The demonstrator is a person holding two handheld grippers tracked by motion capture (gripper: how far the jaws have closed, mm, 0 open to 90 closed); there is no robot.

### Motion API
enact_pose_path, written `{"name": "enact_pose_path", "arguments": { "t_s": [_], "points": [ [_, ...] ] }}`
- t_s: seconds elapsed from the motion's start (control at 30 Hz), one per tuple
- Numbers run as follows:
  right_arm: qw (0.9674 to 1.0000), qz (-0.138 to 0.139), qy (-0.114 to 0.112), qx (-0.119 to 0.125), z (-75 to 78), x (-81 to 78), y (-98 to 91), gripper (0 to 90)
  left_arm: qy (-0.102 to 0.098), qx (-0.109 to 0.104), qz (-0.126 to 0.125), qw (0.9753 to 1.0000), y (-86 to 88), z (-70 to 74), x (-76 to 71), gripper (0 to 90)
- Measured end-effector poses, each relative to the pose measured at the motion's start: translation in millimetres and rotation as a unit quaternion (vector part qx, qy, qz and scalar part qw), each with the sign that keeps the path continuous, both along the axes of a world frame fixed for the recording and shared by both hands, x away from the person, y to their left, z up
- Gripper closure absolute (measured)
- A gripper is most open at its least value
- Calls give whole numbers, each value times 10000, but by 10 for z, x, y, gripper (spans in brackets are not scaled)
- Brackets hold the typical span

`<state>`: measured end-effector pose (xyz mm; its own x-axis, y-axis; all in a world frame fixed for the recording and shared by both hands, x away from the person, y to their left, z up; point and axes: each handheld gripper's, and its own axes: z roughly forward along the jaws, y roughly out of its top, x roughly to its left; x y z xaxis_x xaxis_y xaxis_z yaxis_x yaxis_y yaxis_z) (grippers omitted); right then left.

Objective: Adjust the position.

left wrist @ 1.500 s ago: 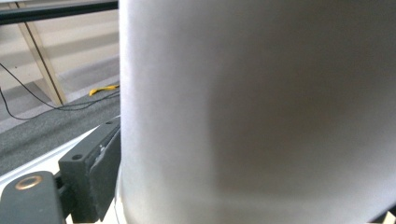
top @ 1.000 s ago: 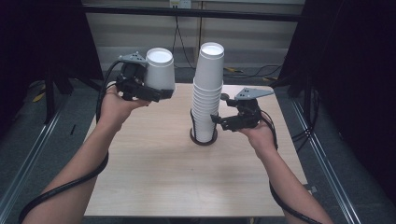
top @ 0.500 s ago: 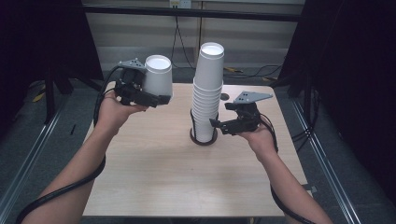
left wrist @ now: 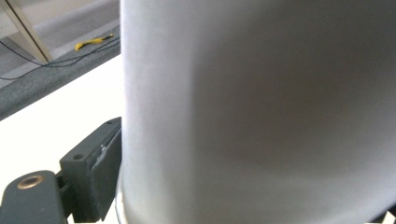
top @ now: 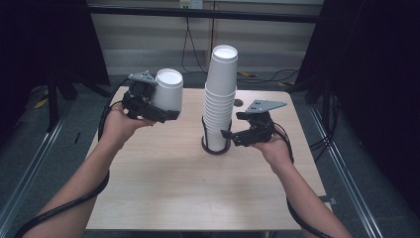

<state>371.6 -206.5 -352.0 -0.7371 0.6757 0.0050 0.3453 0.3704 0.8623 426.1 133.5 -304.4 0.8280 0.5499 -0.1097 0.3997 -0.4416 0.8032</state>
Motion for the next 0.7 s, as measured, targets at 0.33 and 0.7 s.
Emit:
{"name": "enact_pose_path", "arguments": {
  "t_s": [0.33, 0.7],
  "points": [
    [9999, 75, 69, -32, -67, -23, 9, 137, 93, 173, -79, 9998, -3, -132, -33, 104],
    [9995, 255, 167, -72, -148, -26, 49, 137, 216, 653, -309, 9971, -90, -279, -102, 107]
  ]
}}
